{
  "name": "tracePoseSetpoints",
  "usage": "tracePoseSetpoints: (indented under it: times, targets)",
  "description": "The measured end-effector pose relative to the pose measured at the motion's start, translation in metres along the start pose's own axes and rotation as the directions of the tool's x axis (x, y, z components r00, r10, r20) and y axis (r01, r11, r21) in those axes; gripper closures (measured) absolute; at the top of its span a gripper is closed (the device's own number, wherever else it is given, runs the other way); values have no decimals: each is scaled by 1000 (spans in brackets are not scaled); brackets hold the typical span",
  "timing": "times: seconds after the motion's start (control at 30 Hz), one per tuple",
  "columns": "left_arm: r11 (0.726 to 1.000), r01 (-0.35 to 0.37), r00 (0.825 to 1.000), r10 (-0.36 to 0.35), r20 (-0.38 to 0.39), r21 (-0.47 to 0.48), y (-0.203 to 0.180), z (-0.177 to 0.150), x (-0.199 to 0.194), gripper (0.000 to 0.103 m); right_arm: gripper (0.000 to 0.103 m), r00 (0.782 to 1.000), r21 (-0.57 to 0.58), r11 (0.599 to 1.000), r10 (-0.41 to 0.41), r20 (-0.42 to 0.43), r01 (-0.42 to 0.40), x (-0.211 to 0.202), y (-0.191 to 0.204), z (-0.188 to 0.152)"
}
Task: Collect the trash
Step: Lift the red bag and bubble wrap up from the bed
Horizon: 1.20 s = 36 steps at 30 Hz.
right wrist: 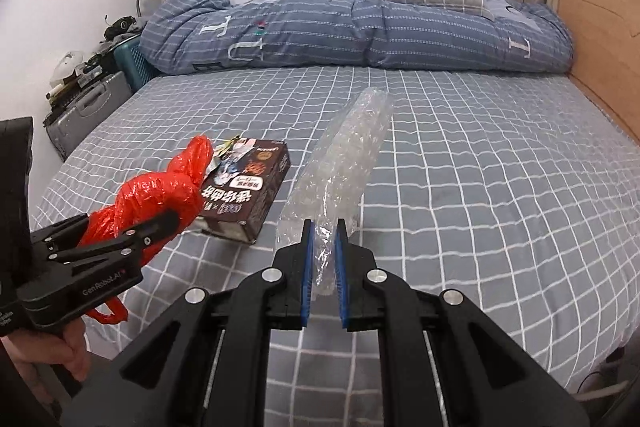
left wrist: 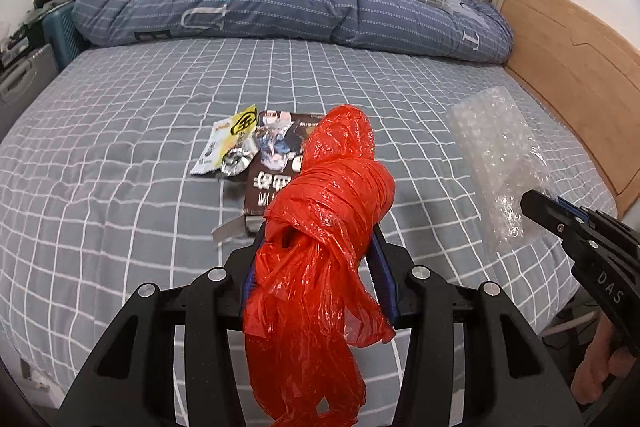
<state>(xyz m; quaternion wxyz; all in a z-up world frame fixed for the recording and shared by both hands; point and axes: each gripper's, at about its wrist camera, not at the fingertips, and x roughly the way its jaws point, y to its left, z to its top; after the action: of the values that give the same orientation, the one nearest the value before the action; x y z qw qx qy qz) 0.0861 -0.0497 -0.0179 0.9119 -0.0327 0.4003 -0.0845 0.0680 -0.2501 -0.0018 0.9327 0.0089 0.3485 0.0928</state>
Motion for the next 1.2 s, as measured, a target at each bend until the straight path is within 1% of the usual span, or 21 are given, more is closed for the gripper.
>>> tracePoseSetpoints:
  times: [0.23,0.53,0.7,0.8,1.1,1.2]
  targets:
    - [1000,8,1000,-8,-16,-24,2,-25,-15,58,93,1000,-46,999,-10,11,10,-20,20,-12]
    - [998,15,999,-17,-29,-64,10,-59,-39,58,93,1000,-54,999,8,2,-8,-36,36,-26]
    - [997,22,999,-24,-22,-76,10,-69,-53,58,93,1000,-65,998,15,-9,-16,-43,48,-38]
    - [998,1,1000,-1,-8,-58,10,-73,-61,58,93,1000,-77,997,19,-17,-20,-47,56,-46]
    - [997,-11,1000,10,-13,-76,17,-96,-84,58,93,999,-108,994,21,-37,-25,-66,77,-84]
    - [997,-11,1000,9,-18,-78,17,-108,-91,58,93,999,-122,992,23,-49,-29,-72,86,-97]
